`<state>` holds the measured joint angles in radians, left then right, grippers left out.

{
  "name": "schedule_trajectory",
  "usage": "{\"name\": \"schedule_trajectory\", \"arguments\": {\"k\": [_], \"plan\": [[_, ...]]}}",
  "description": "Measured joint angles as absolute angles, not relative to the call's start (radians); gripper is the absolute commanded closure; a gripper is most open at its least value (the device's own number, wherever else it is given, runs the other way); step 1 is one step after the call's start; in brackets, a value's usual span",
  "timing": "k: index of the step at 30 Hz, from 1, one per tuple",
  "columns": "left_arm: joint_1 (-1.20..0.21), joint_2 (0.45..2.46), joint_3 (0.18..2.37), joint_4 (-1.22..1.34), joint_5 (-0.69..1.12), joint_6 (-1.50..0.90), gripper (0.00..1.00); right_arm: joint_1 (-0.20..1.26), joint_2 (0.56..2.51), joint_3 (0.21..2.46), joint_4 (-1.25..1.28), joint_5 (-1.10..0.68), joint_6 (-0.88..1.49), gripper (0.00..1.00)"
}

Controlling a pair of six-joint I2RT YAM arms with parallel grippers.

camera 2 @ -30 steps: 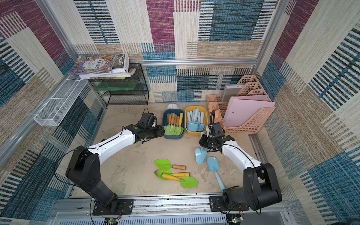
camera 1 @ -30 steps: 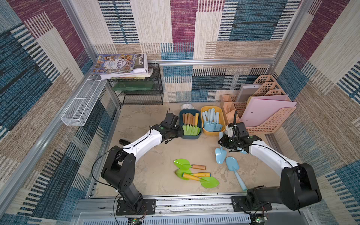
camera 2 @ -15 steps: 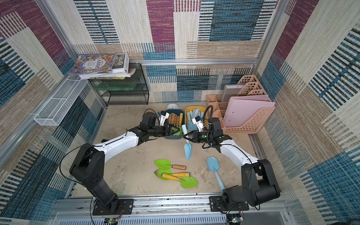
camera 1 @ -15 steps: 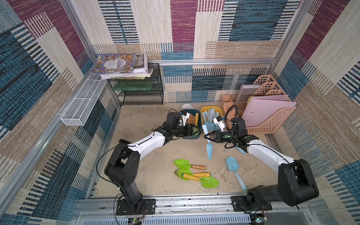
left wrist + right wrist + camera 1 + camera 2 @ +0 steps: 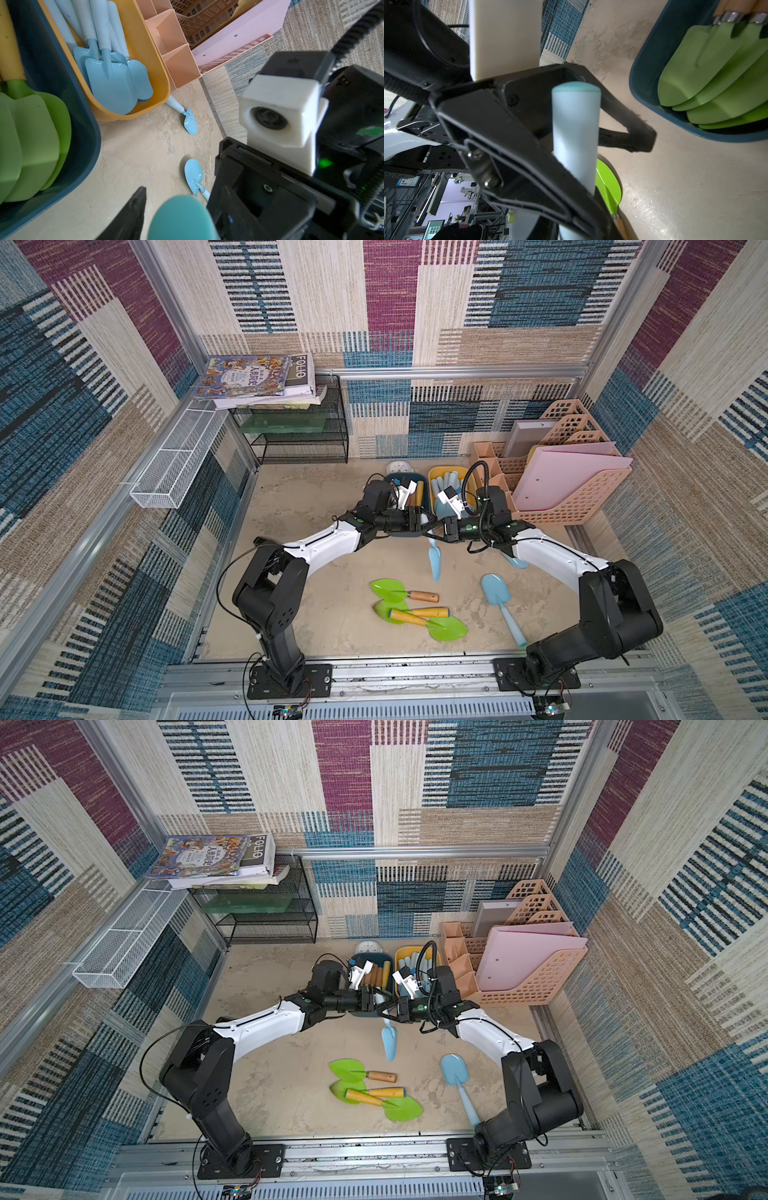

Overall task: Sort the small shovels by color and place them into the storage box
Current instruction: Pick up the shovel from the center of the board.

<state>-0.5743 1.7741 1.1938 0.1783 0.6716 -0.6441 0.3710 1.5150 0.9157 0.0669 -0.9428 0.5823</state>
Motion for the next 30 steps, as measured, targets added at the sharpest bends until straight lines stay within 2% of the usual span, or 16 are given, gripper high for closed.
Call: {"name": "schedule_trajectory", "arguments": {"k": [2,4,6,9,11,13,16,23,30], "plan": [[-0.575,1.781,1.21,0.177,0.691,-0.654,0.87,0.375,1.525,0.922,0.066,-0.938,0.565,0.84],[-0.578,1.782,1.225,0.166,0.697,-0.661,1.0,0.378,1.532,0.926,0.067,-0.934,0.536,0.83],[-0.577,1.784,1.237,0.145,0.682,-0.656,1.0,0.378,1.543,0.936,0.056,-0.924,0.519,0.77],[-0.578,1.784,1.259,0.086,0.649,-0.642,1.0,0.385,1.551,0.965,-0.005,-0.878,0.497,0.62],[-0.578,1.784,1.284,0.034,0.579,-0.636,1.0,0.398,1.549,0.997,-0.077,-0.779,0.479,0.56],[-0.578,1.784,1.316,-0.032,0.514,-0.637,1.0,0.433,1.531,1.023,-0.142,-0.65,0.464,0.4],[-0.582,1.782,1.37,-0.136,0.402,-0.655,1.0,0.498,1.503,1.049,-0.219,-0.447,0.447,0.33],[-0.611,1.813,1.485,-0.352,0.206,-0.699,1.0,0.665,1.523,1.121,-0.307,-0.092,0.432,0.32],[-0.614,1.838,1.513,-0.421,0.128,-0.736,1.0,0.755,1.53,1.15,-0.339,0.072,0.429,0.33]]}}
